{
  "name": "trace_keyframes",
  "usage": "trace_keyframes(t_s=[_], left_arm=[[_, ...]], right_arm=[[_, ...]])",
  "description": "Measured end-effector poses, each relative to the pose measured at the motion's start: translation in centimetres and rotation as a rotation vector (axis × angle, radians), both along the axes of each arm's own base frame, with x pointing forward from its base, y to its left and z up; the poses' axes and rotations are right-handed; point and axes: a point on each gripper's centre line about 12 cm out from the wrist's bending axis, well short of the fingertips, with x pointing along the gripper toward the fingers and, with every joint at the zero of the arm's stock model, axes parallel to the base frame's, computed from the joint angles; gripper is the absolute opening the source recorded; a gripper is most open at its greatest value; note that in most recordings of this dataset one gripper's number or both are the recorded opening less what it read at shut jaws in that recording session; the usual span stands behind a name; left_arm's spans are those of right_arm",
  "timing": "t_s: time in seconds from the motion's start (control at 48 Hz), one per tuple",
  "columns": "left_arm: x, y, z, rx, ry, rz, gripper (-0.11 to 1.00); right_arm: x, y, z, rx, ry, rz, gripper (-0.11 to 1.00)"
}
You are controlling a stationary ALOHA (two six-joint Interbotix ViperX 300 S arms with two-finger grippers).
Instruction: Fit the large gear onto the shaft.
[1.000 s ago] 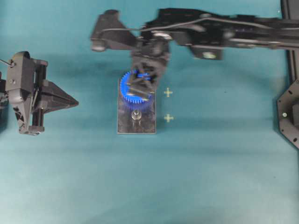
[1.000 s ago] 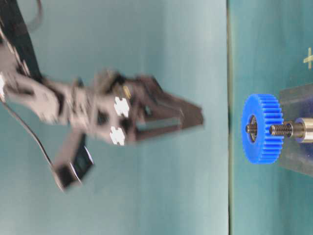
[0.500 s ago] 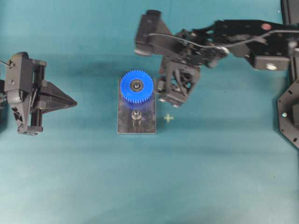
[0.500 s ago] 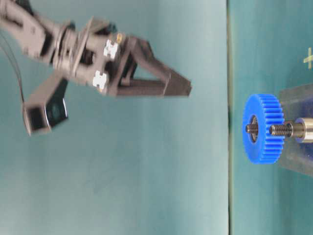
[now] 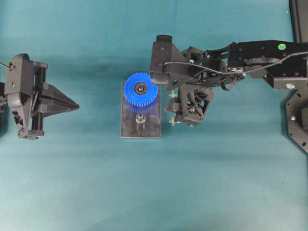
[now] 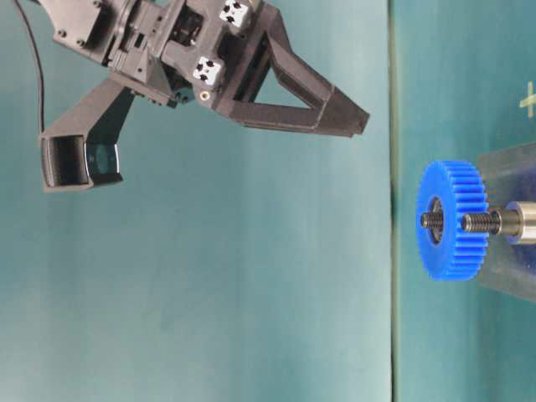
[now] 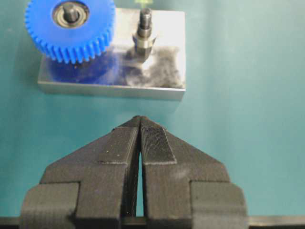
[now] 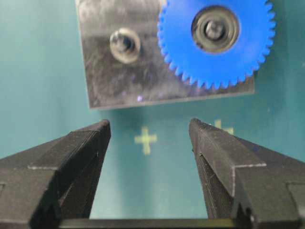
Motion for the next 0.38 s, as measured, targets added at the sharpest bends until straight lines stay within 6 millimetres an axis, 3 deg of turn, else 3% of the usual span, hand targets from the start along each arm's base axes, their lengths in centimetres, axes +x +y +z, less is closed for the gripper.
trace_keyframes(t_s=[0.375], left_arm=[[0.01, -0.11, 0.02, 0.001, -0.002, -0.005, 0.0]], right_arm=[[-0.72, 0.17, -0.27, -0.005, -0.025, -0.002, 0.71]])
